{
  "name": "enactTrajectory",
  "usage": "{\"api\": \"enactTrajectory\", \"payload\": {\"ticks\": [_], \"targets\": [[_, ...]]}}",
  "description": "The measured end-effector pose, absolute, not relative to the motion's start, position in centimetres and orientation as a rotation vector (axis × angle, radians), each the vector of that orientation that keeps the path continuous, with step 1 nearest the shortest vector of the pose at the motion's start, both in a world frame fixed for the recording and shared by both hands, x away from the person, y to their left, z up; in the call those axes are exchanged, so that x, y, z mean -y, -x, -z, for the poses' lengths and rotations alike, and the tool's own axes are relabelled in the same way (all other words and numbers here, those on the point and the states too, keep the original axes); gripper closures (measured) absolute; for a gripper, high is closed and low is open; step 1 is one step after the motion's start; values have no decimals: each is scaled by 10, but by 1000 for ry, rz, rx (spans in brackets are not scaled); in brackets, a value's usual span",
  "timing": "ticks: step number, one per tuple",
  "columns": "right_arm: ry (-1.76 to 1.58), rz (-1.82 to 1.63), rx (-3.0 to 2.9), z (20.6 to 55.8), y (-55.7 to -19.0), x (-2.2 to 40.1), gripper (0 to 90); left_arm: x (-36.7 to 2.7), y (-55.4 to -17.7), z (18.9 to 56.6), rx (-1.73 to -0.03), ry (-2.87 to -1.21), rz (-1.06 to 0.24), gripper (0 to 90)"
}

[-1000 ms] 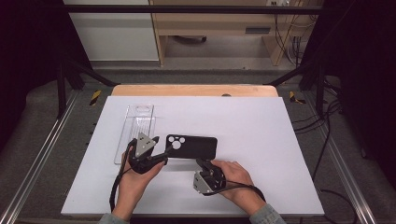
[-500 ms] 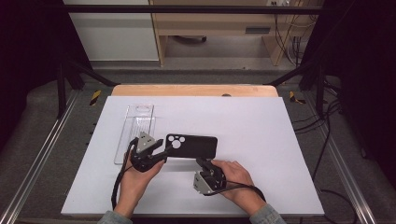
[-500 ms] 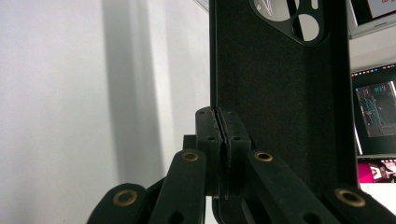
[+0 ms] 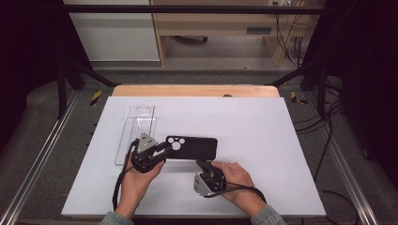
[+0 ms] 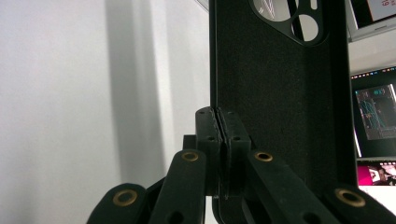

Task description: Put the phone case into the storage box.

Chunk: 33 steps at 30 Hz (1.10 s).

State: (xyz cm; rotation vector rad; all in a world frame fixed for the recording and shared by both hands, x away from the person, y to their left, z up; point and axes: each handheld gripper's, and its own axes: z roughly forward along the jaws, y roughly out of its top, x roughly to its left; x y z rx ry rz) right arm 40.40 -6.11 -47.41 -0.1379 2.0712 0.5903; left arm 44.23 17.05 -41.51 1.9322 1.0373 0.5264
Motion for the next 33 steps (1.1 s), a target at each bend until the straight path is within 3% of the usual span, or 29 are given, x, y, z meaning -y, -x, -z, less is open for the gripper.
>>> {"api": "enactTrajectory", "payload": {"ticks": [8,28,33], "targets": [[125,-596,-2074,477,-404,59,883,-176,-444,413,-1074,-1882,-467,833],[120,-609,-2094,477,-406,60,877,-173,-439,409,-1070,-1875,-493,857],[105,-624,-2105,479,-407,59,840,-172,-439,409,-1064,-1887,-521,857]]}}
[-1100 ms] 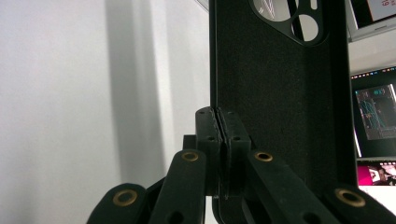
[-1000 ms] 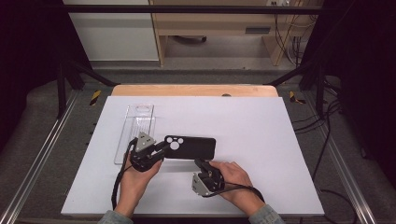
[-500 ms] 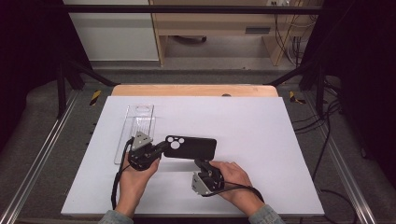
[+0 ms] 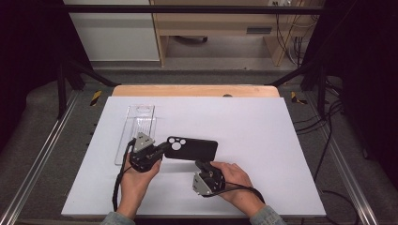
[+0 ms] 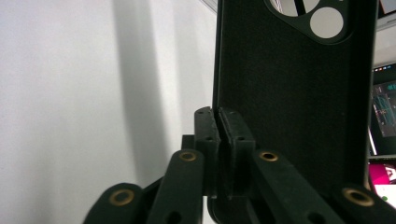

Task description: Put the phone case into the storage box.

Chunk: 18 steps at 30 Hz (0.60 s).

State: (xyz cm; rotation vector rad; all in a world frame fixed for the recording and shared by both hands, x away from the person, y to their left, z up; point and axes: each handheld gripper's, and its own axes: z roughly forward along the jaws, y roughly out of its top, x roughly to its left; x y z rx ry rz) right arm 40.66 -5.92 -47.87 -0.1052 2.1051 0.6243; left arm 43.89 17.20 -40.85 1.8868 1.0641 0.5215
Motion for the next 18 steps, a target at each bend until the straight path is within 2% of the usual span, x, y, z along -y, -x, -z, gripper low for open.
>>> {"api": "enactTrajectory", "payload": {"ticks": [18], "targets": [[-71,-687,-2057,474,-408,69,344,-185,-438,402,-1078,-1847,-592,858]]}}
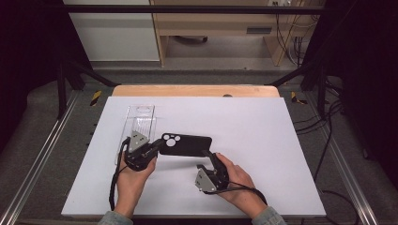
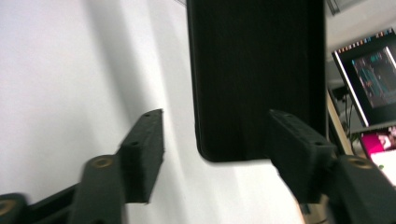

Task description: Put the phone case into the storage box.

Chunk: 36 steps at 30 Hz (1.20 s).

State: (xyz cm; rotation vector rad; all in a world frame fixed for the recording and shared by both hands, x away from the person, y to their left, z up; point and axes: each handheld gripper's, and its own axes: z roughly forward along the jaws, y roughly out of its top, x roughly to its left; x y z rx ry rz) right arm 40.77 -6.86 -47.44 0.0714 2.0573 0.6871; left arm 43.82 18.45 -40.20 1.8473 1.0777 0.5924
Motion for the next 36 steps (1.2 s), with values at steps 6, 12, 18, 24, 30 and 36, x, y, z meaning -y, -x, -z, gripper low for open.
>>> {"api": "enactTrajectory", "payload": {"ticks": [6,12,18,24,30,36], "targets": [[-201,-738,-2065,470,-410,84,233,-189,-440,398,-1076,-1831,-615,858],[-330,-777,-2078,468,-413,103,166,-190,-439,394,-1065,-1817,-628,859],[-459,-848,-2086,471,-417,119,126,-190,-438,391,-1056,-1812,-629,858],[-480,-858,-2114,474,-421,124,121,-192,-436,387,-1045,-1798,-629,859],[-527,-870,-2112,475,-421,127,78,-194,-434,385,-1035,-1793,-636,859],[-557,-900,-2112,474,-419,133,89,-202,-435,380,-1032,-1781,-644,859]]}}
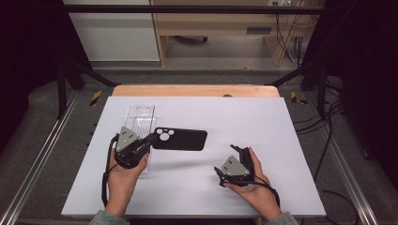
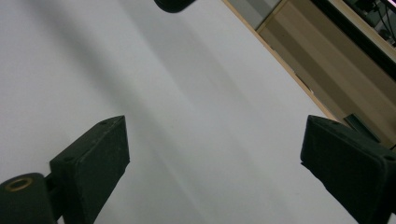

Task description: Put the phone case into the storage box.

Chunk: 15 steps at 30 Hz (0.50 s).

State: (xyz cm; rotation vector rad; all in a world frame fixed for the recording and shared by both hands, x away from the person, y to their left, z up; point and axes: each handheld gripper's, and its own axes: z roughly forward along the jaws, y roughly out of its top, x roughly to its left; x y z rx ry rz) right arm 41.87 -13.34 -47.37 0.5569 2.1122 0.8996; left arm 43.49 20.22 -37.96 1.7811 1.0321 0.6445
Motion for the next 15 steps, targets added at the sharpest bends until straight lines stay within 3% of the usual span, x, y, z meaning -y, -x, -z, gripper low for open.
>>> {"api": "enactTrajectory", "payload": {"ticks": [15], "targets": [[-707,-965,-2094,471,-420,152,79,-219,-440,357,-1016,-1772,-683,859]]}}
